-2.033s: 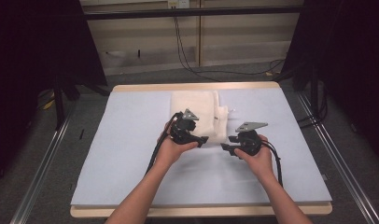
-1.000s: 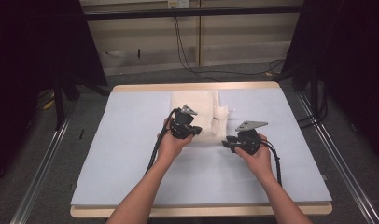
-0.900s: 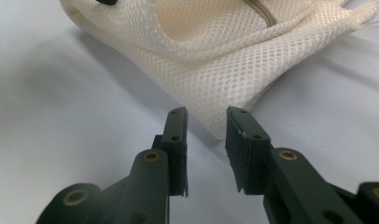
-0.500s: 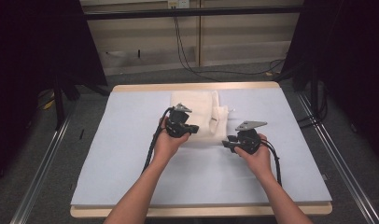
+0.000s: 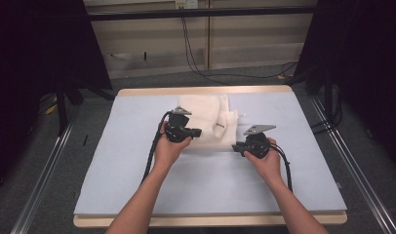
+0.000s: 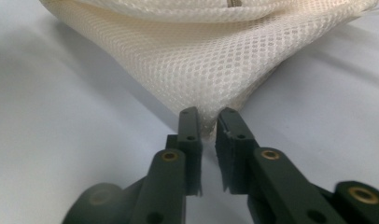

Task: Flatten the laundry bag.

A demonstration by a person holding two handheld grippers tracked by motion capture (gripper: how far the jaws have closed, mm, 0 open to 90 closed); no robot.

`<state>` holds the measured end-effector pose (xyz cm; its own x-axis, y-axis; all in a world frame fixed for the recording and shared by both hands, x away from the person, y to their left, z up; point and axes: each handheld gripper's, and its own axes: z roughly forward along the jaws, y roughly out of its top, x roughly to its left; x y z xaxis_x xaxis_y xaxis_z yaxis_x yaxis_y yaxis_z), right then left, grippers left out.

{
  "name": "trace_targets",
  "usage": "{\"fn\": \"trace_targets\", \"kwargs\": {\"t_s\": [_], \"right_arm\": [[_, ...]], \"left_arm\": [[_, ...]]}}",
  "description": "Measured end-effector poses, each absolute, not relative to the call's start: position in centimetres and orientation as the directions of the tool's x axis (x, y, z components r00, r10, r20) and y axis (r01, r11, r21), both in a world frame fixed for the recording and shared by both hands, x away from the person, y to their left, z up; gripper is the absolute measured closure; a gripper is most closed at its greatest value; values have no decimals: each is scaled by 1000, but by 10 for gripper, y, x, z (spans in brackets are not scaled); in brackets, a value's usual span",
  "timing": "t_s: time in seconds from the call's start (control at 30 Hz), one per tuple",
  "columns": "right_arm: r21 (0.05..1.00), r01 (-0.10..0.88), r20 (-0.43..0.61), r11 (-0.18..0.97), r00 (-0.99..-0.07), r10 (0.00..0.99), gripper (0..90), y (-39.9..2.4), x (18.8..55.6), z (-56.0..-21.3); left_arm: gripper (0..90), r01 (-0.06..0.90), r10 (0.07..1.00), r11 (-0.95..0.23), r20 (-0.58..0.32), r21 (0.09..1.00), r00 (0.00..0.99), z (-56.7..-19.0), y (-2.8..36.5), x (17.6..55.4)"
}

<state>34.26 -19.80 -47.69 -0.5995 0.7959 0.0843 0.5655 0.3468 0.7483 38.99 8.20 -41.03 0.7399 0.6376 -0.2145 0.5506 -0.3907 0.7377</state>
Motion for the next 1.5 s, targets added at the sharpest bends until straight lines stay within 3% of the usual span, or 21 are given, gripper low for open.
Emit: {"fn": "trace_targets", "kwargs": {"t_s": [0.6, 1.5], "right_arm": [[731, 569, 73, 377, -614, 786, 878, -198, 344, -475], [726, 585, 59, 362, -578, 814, 886, -218, 346, -472]], "left_arm": [[900, 581, 704, -285, -245, 763, 666, -402, 125, 395], [900, 612, 779, -222, -240, 759, 579, -399, 176, 405]]}}
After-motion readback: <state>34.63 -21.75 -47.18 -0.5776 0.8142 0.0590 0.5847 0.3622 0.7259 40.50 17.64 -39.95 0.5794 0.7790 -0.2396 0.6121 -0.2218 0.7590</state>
